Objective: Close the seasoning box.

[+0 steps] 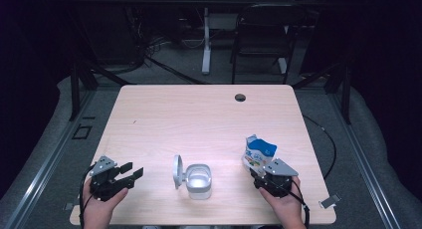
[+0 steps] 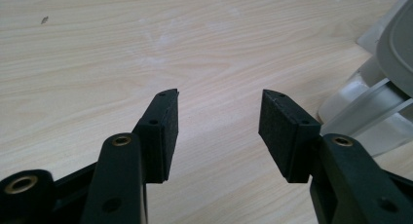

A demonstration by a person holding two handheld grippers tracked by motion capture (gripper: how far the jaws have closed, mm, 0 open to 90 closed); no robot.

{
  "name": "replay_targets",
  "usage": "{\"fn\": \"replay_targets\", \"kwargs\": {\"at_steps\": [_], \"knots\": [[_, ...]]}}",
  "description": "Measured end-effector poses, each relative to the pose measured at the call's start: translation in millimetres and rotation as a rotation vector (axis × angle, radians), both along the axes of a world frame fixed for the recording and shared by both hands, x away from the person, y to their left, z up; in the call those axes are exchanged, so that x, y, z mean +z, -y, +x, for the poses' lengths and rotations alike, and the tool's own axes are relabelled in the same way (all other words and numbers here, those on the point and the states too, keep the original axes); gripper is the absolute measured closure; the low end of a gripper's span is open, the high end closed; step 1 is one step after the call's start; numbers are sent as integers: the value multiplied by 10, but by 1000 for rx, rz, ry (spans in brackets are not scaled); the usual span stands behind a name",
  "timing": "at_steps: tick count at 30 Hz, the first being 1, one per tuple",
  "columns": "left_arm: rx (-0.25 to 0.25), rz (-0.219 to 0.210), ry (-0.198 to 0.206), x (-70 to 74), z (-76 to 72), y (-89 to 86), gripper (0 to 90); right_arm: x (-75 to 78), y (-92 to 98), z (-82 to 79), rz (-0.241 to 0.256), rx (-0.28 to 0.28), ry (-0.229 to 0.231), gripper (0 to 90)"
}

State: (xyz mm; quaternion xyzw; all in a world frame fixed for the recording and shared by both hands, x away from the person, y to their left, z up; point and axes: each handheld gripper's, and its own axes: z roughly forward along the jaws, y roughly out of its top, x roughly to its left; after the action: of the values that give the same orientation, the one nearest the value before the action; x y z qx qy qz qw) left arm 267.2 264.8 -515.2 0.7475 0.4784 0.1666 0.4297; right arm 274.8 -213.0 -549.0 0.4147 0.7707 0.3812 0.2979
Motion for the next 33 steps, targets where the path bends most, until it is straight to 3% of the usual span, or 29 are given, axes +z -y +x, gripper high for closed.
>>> {"fn": "replay_targets", "kwargs": {"at_steps": [14, 19, 24, 31, 33], "knots": [[-46, -5, 15, 92, -30, 94, 585, 5, 5, -38, -3, -5, -4, 418], [-101, -9, 18, 139, -58, 221, 710, 17, 28, -67, 11, -7, -1, 418], [-172, -2, 24, 187, -95, 392, 895, 30, 44, -173, 15, -13, 3, 418], [-259, 11, 41, 263, -143, 682, 900, 17, 114, -241, -7, -21, -2, 417], [-278, 16, 47, 273, -161, 748, 900, 11, 136, -235, 10, -35, -1, 417]]}}
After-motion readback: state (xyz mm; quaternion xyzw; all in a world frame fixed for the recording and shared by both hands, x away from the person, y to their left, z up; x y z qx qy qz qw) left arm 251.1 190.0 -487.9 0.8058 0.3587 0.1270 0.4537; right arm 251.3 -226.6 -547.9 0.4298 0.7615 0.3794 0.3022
